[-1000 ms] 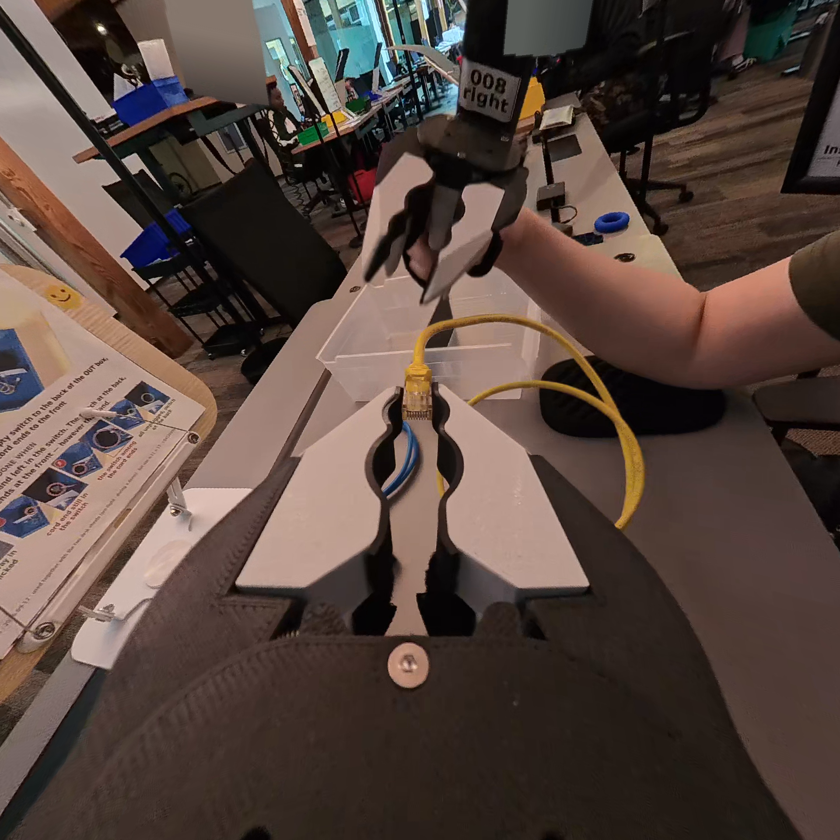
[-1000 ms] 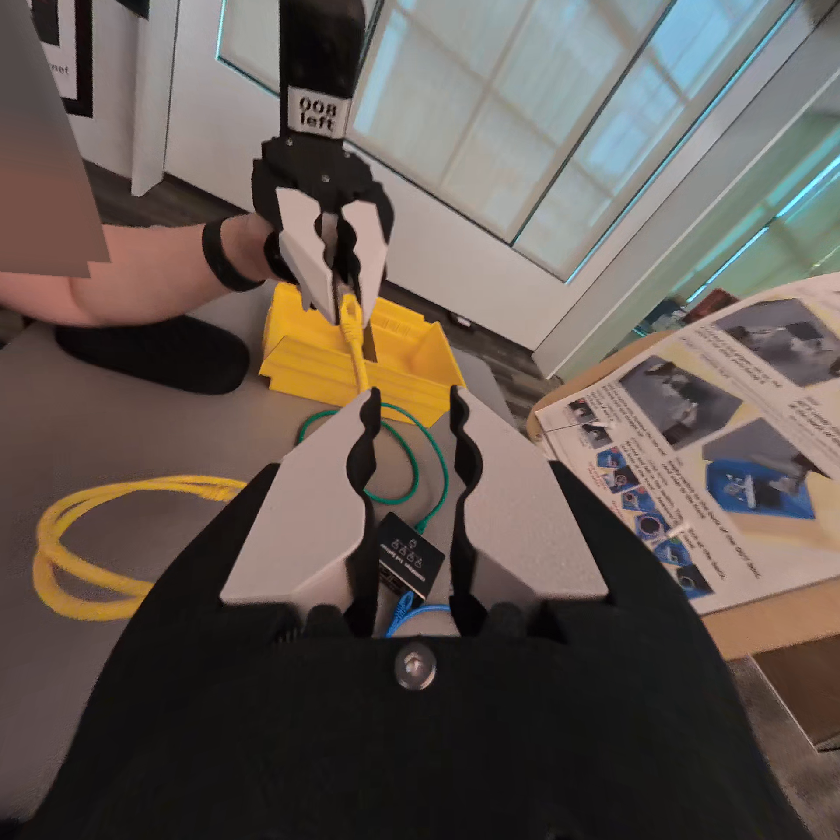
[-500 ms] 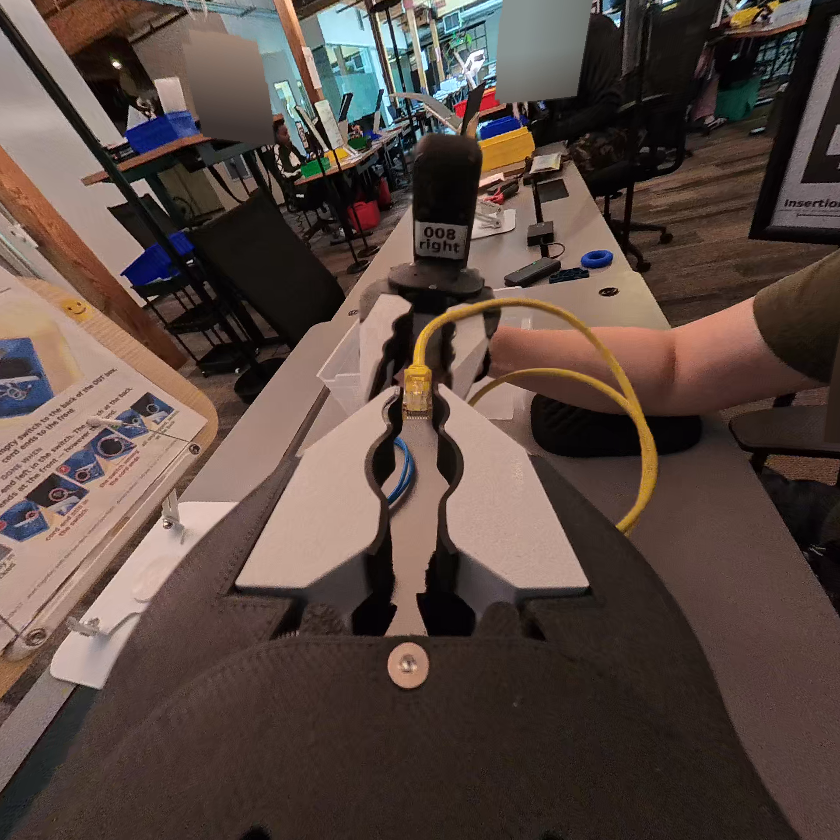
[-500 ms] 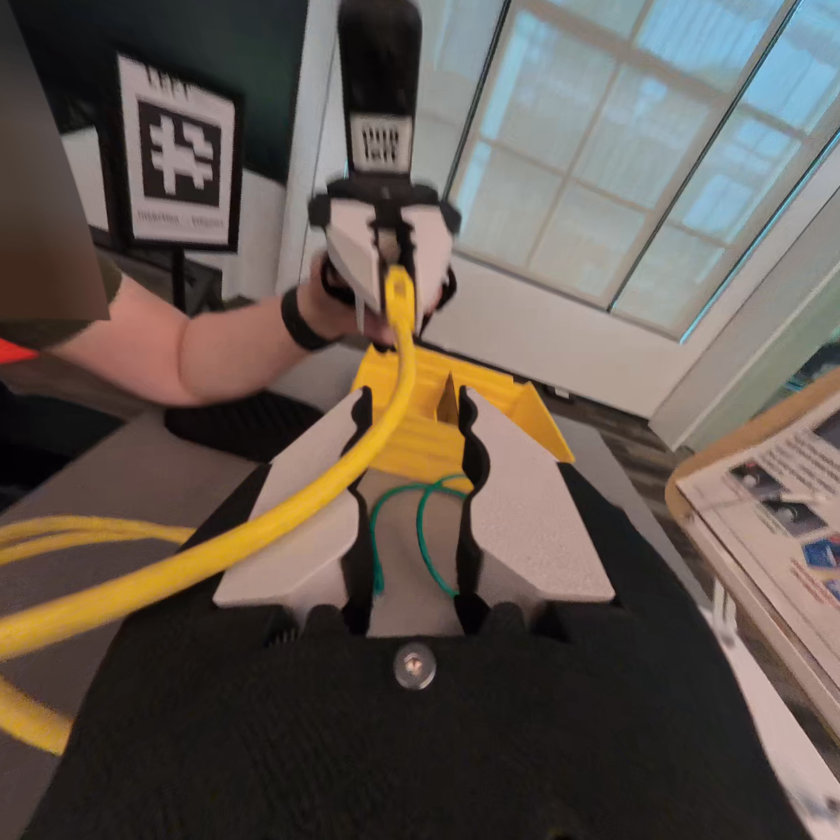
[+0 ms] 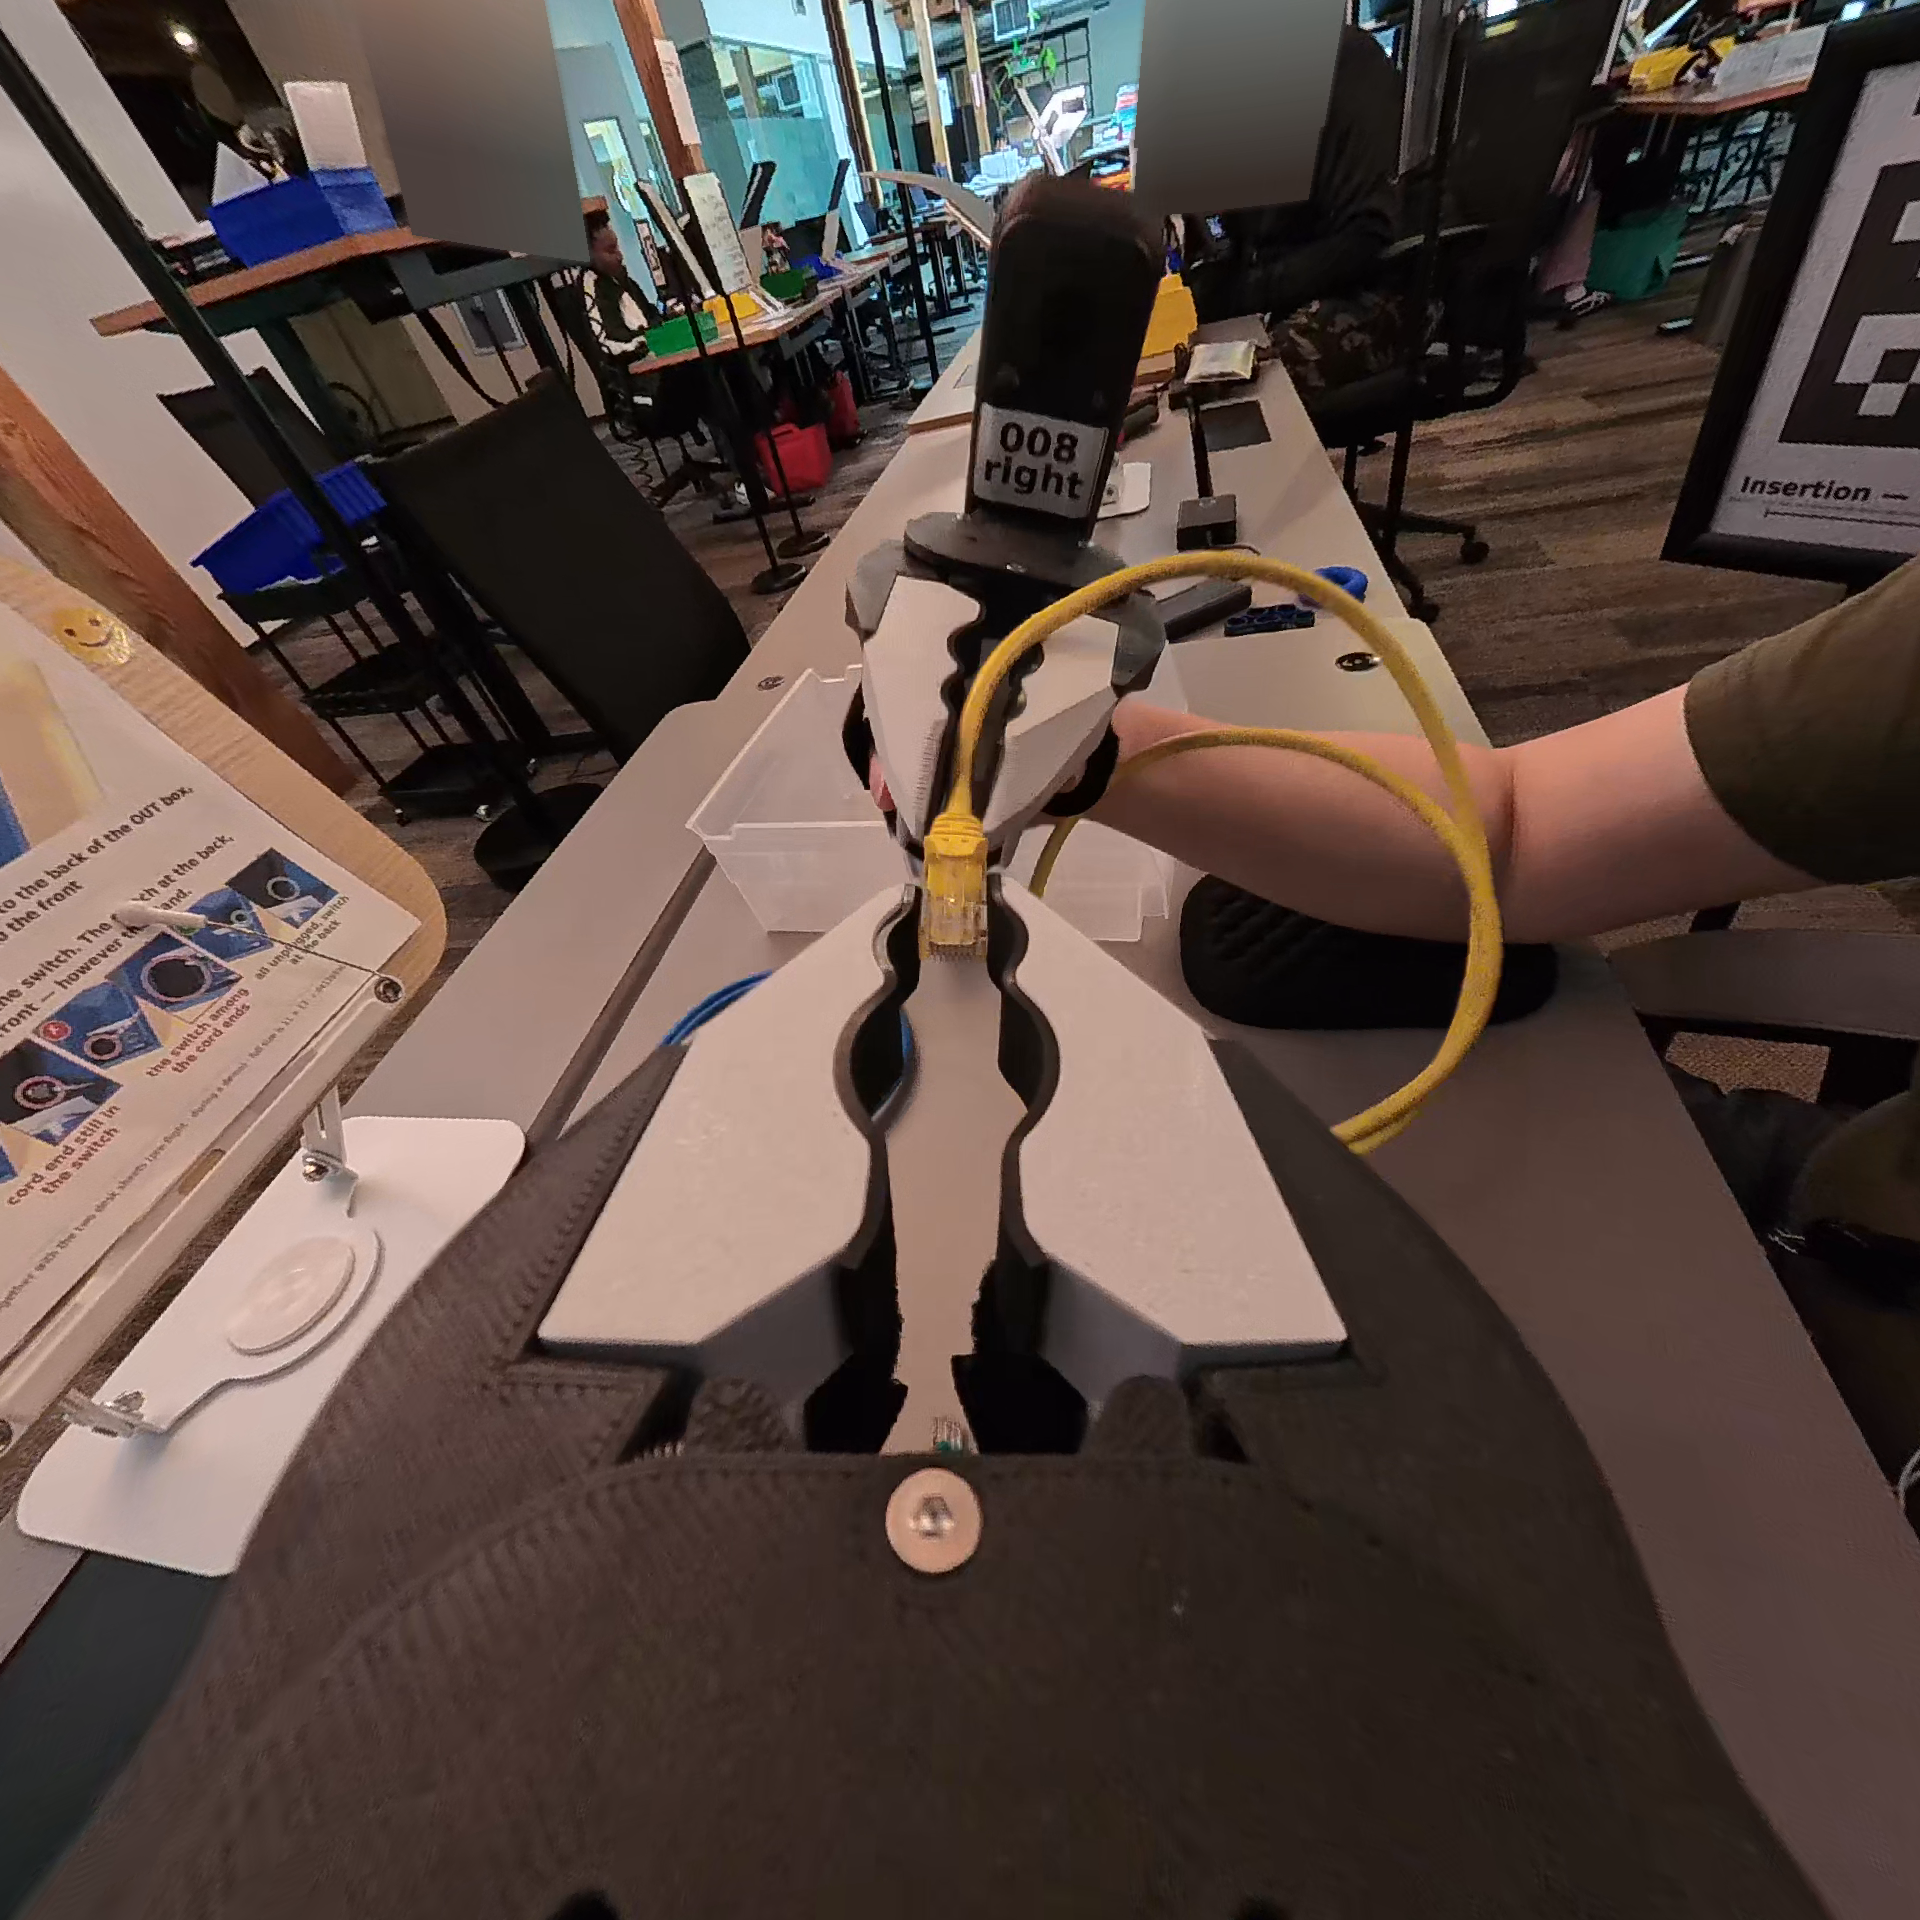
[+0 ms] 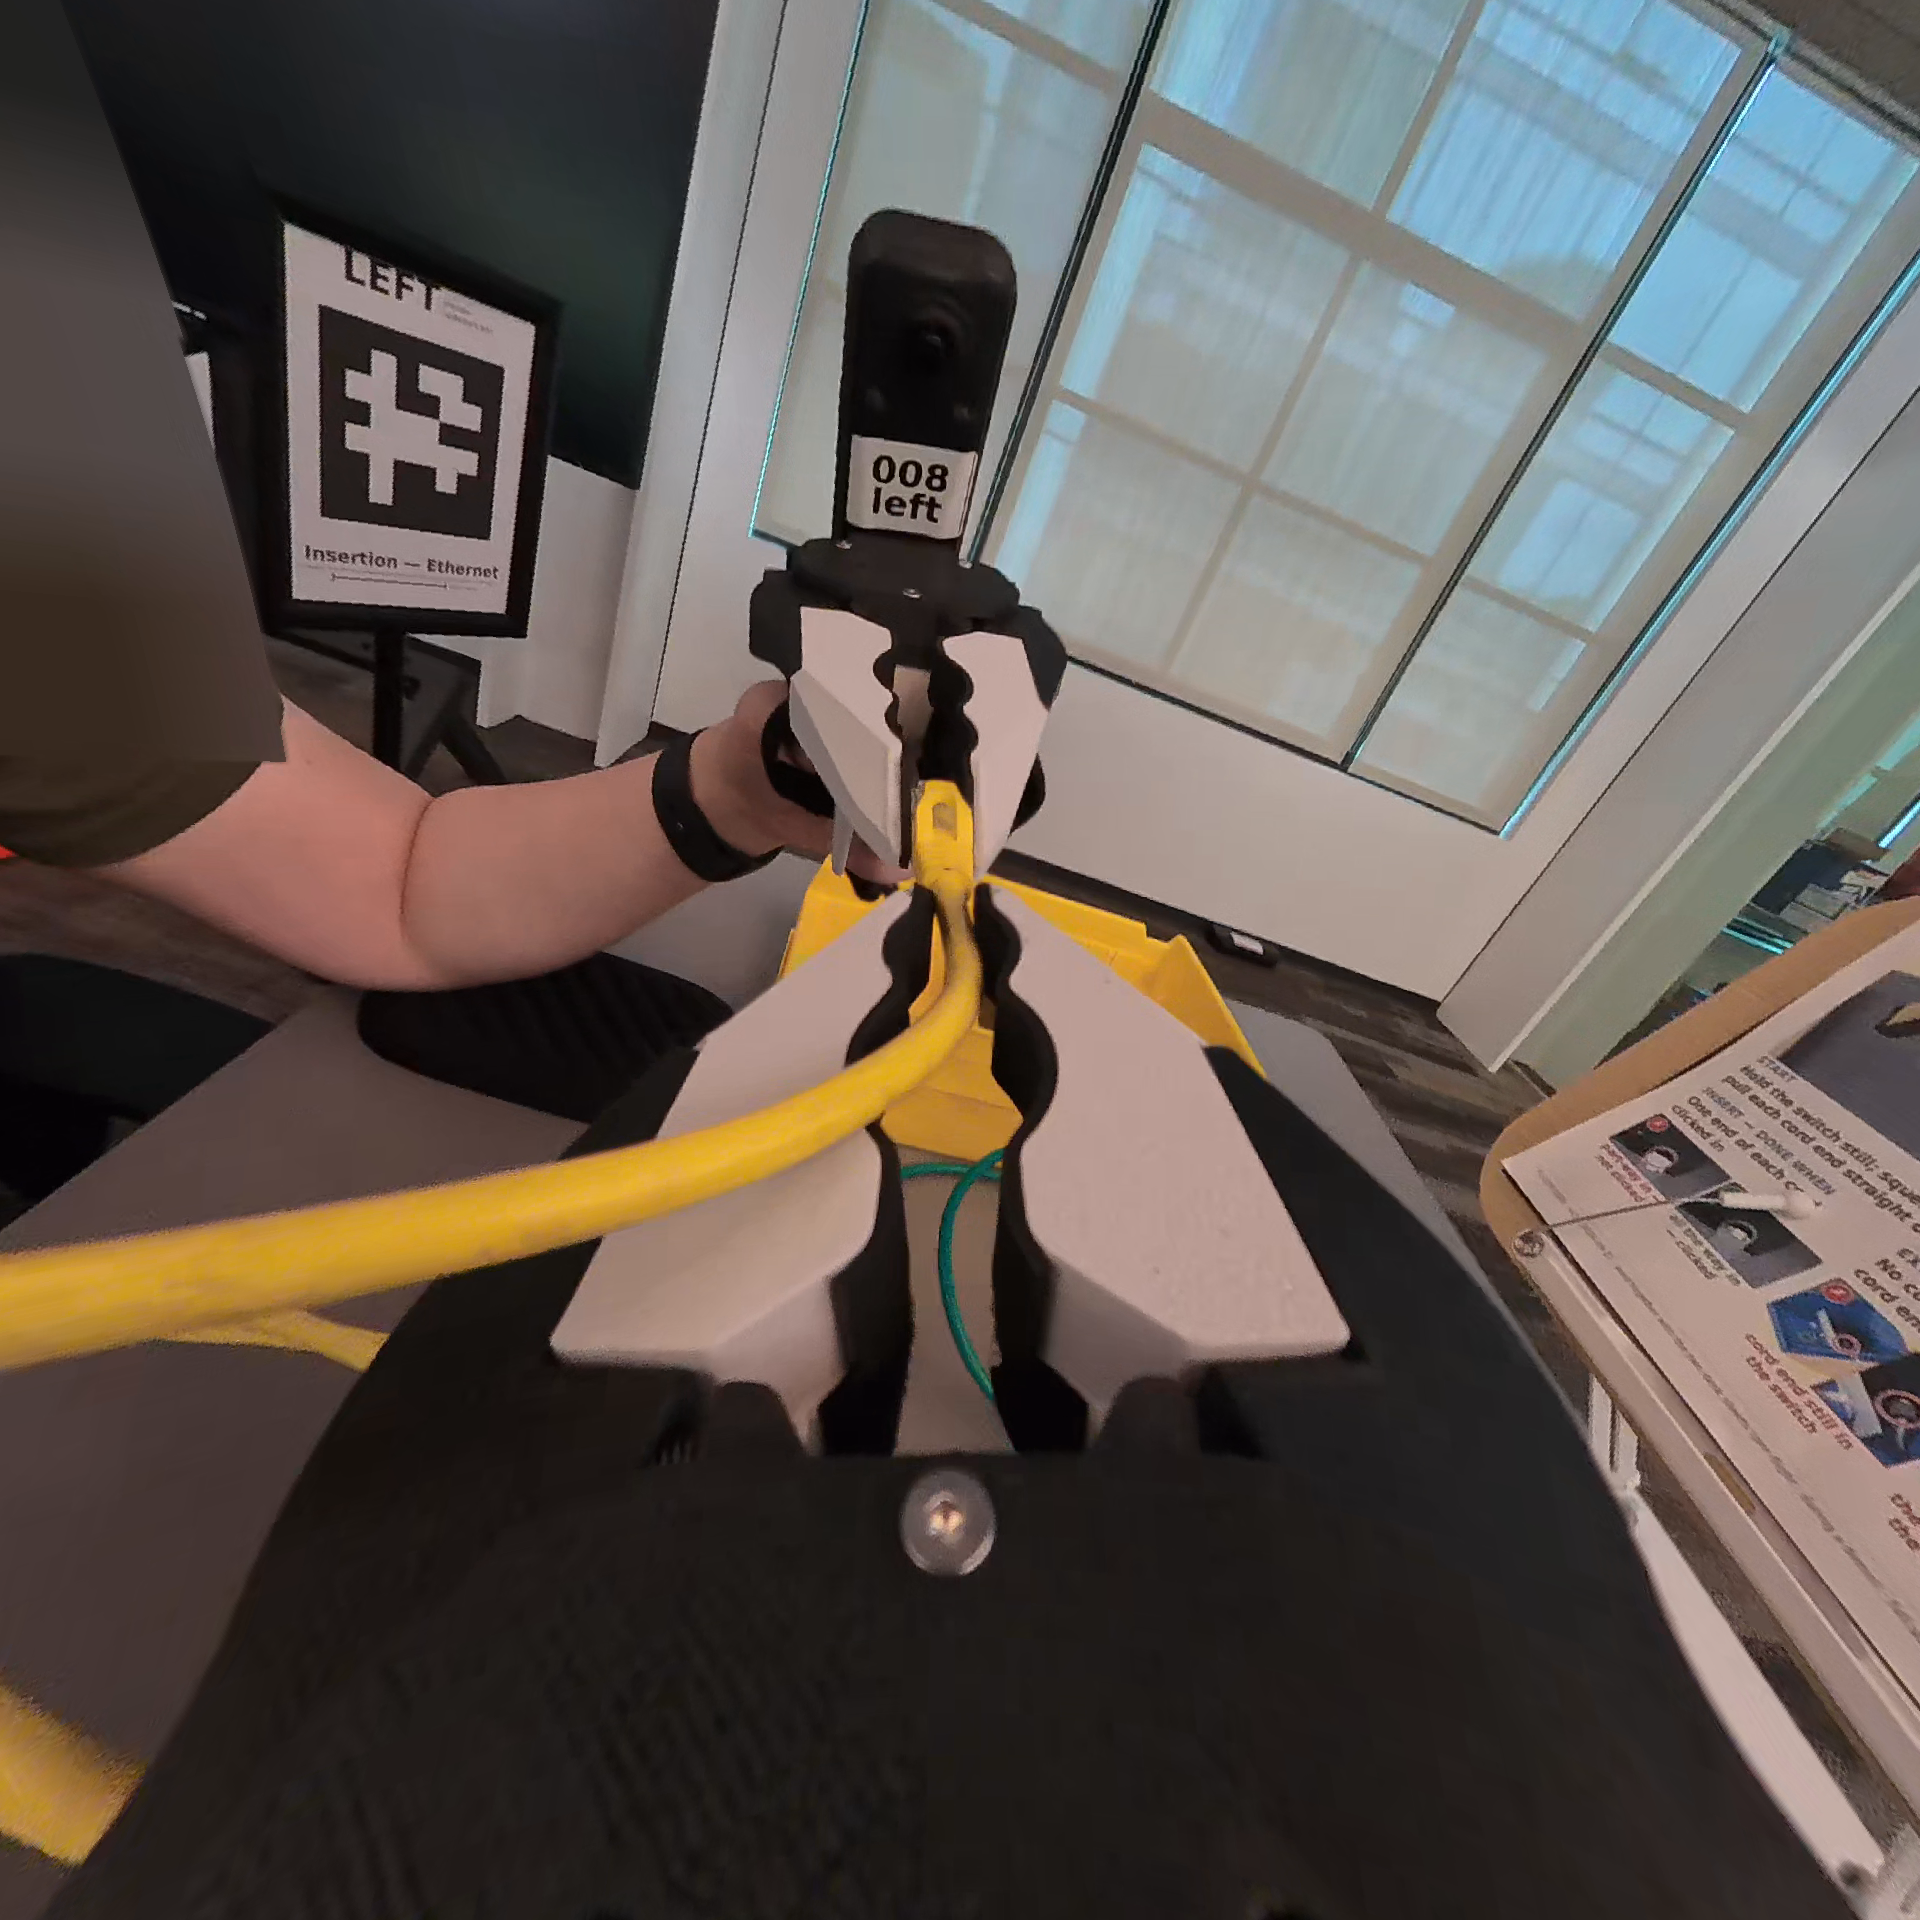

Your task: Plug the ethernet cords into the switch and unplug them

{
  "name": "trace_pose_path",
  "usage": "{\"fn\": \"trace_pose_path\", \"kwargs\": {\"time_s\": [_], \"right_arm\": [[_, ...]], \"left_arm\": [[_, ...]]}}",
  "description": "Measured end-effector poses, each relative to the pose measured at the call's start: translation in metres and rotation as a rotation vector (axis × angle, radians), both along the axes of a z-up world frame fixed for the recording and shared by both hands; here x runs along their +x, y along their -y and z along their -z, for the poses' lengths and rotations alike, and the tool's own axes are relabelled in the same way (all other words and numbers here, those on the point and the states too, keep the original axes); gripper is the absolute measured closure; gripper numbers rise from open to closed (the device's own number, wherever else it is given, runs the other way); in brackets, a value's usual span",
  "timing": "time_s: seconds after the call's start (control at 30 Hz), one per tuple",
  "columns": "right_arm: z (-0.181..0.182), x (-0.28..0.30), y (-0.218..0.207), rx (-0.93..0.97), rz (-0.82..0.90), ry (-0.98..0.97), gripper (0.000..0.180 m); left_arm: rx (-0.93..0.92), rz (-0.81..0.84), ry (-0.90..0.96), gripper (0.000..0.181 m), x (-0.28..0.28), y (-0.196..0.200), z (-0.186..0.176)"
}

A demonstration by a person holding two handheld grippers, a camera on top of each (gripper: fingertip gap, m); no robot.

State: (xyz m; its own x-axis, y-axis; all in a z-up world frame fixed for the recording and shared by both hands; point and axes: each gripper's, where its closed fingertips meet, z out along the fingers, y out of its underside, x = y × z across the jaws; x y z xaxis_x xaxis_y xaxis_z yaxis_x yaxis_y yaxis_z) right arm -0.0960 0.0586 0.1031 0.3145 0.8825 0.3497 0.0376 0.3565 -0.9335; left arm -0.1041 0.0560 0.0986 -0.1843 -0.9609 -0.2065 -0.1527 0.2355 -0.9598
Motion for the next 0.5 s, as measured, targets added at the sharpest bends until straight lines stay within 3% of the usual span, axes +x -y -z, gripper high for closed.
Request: {"fn": "trace_pose_path", "kwargs": {"time_s": [0.33, 0.5], "right_arm": [[0.0017, 0.0011, -0.0007, -0.123, -0.063, -0.027, 0.174], [0.0063, 0.0024, -0.0027, -0.064, -0.012, 0.031, 0.174]], "left_arm": [[0.002, 0.0, -0.018, 0.17, 0.0016, -0.0016, 0.004], [-0.007, -0.006, -0.031, 0.171, 0.0033, -0.0036, 0.0071]]}}
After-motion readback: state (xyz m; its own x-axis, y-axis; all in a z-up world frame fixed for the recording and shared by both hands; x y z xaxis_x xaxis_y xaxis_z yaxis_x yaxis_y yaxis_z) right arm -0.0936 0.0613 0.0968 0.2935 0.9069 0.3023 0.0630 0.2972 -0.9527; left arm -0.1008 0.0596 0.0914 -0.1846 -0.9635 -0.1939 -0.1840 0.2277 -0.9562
